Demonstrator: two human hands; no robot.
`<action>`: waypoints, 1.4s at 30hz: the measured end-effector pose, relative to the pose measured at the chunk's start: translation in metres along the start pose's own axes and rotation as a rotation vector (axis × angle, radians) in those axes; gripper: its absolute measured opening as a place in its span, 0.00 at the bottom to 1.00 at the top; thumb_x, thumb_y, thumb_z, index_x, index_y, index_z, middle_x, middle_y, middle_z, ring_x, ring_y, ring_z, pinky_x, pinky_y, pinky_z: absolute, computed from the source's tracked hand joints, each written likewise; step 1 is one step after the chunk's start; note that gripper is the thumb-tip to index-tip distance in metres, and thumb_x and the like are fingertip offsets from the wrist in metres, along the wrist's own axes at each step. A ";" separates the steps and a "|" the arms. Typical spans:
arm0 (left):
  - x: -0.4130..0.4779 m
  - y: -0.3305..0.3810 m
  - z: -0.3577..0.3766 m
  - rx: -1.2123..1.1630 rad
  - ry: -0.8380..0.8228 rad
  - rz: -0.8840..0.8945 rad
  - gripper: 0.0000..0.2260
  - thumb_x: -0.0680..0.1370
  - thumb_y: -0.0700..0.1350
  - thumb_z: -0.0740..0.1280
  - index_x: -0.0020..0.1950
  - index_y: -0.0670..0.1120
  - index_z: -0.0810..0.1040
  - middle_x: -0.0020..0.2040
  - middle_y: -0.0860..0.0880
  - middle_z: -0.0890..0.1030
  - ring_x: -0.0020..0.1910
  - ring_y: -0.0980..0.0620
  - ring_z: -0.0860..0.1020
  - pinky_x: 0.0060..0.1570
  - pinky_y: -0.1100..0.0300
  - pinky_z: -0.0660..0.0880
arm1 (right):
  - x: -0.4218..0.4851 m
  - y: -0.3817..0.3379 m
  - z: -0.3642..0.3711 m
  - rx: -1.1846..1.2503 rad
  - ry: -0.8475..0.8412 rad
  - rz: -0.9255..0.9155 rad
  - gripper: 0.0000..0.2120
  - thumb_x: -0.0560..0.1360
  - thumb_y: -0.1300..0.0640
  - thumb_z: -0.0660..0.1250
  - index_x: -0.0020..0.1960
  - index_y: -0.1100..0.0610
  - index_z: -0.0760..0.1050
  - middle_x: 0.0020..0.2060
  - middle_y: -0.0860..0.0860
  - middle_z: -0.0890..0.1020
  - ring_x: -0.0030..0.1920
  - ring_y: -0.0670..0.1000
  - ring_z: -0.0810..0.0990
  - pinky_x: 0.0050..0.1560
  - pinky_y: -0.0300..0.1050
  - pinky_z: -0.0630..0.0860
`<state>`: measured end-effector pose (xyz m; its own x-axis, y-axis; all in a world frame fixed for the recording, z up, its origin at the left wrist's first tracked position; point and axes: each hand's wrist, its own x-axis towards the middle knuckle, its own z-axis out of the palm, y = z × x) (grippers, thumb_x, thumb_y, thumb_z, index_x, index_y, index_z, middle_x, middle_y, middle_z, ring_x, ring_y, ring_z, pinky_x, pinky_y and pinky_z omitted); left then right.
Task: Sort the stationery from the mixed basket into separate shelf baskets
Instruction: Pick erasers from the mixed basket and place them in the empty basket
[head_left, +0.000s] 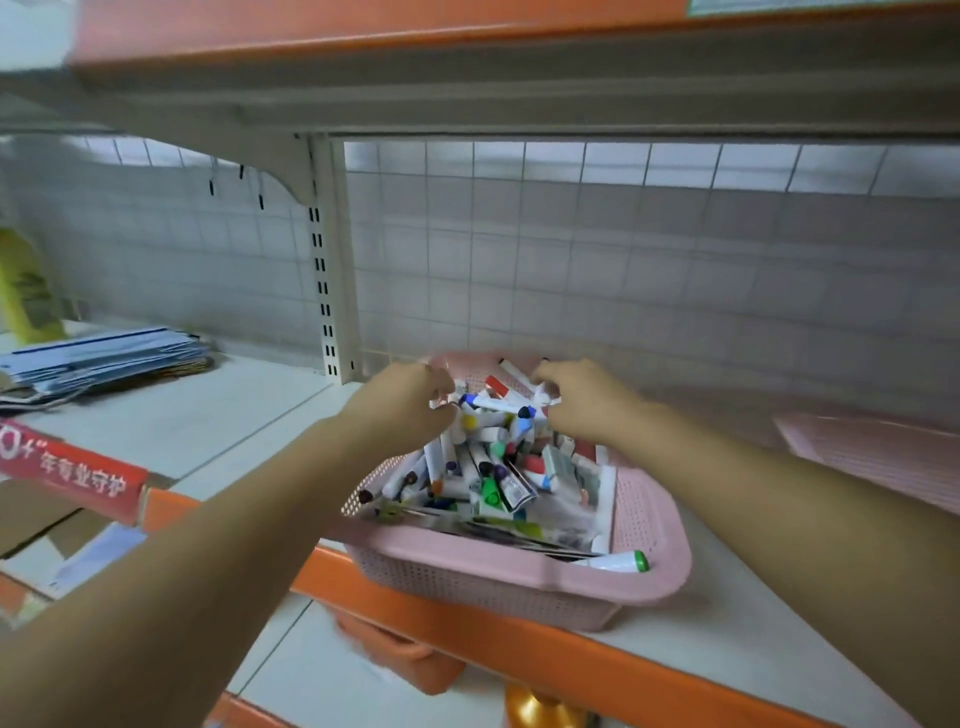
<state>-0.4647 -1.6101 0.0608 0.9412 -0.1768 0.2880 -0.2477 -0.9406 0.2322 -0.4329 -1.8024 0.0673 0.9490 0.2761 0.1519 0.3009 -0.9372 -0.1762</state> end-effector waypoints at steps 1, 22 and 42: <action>0.002 -0.001 0.001 -0.014 -0.002 0.011 0.14 0.78 0.45 0.62 0.63 0.44 0.76 0.58 0.47 0.79 0.55 0.48 0.76 0.55 0.58 0.72 | 0.002 -0.001 0.001 0.101 0.018 0.025 0.21 0.74 0.62 0.62 0.66 0.55 0.72 0.62 0.55 0.76 0.58 0.55 0.76 0.56 0.47 0.74; 0.009 0.005 0.004 -0.467 0.150 -0.026 0.12 0.77 0.39 0.63 0.59 0.43 0.78 0.51 0.45 0.81 0.48 0.50 0.77 0.46 0.63 0.70 | -0.015 0.008 -0.016 0.612 0.622 0.344 0.09 0.68 0.69 0.65 0.44 0.63 0.83 0.38 0.57 0.84 0.43 0.56 0.82 0.46 0.46 0.78; 0.024 0.017 0.000 -1.869 0.156 -0.385 0.12 0.82 0.48 0.56 0.43 0.44 0.72 0.22 0.53 0.66 0.19 0.57 0.63 0.21 0.68 0.62 | -0.012 0.000 0.016 0.479 0.132 0.308 0.11 0.72 0.62 0.68 0.54 0.57 0.78 0.47 0.51 0.80 0.38 0.48 0.76 0.37 0.39 0.70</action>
<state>-0.4463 -1.6301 0.0711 0.9978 0.0591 0.0284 -0.0570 0.5666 0.8220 -0.4427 -1.8019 0.0499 0.9890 -0.0518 0.1385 0.0507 -0.7610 -0.6467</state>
